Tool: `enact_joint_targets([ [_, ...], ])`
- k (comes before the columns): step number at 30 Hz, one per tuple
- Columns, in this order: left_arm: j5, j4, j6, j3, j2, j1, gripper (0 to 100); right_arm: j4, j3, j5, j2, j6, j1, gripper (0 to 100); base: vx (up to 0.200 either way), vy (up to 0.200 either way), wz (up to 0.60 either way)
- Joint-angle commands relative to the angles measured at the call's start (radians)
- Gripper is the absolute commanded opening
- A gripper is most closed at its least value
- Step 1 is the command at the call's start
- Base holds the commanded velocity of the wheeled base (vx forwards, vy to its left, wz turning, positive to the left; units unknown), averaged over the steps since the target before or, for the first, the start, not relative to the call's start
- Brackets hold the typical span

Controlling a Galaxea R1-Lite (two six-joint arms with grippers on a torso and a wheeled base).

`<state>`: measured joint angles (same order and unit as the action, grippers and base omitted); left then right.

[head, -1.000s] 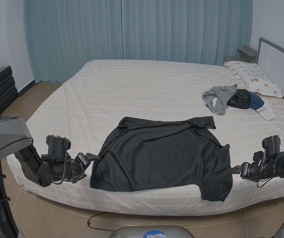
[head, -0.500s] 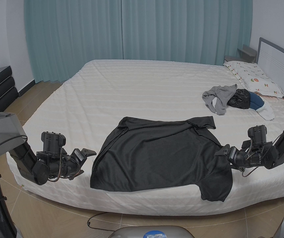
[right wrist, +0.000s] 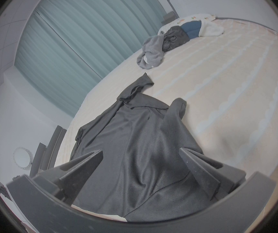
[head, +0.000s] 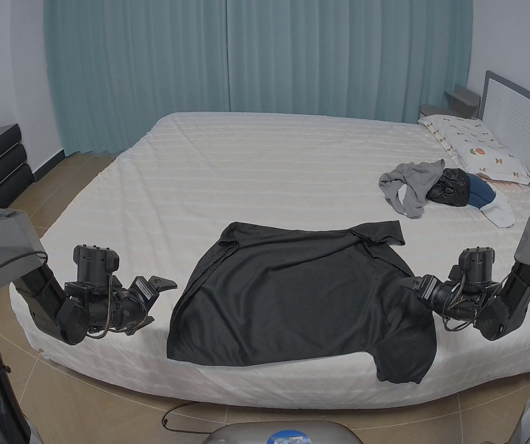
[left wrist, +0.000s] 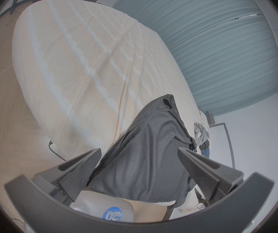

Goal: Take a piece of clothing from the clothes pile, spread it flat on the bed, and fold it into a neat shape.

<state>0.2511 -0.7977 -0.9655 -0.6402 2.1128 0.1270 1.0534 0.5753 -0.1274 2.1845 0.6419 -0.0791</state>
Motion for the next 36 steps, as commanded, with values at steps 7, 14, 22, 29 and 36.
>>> enact_joint_targets([
  [7, -0.001, 0.0, -0.004, -0.009, 0.0, 0.003, 100, 0.007, -0.023, -0.024, 0.038, 0.007, 0.01, 100, 0.0, 0.0, 0.0],
  [14, -0.001, 0.0, -0.004, -0.01, 0.004, 0.003, 100, 0.014, -0.015, -0.026, 0.038, 0.024, 0.016, 100, 0.0, 0.0, 0.0],
  [22, -0.001, 0.0, -0.005, -0.012, 0.003, 0.002, 100, 0.016, -0.015, -0.024, 0.032, 0.025, 0.015, 100, 0.15, 0.0, 0.0],
  [29, -0.001, 0.0, -0.007, -0.013, 0.009, -0.001, 100, 0.016, -0.015, -0.024, 0.031, 0.025, 0.015, 100, 0.0, 0.0, 0.0],
  [36, -0.001, 0.002, -0.009, -0.006, 0.004, 0.006, 100, 0.017, -0.015, -0.026, 0.032, 0.025, 0.015, 100, 0.0, 0.0, 0.0],
])
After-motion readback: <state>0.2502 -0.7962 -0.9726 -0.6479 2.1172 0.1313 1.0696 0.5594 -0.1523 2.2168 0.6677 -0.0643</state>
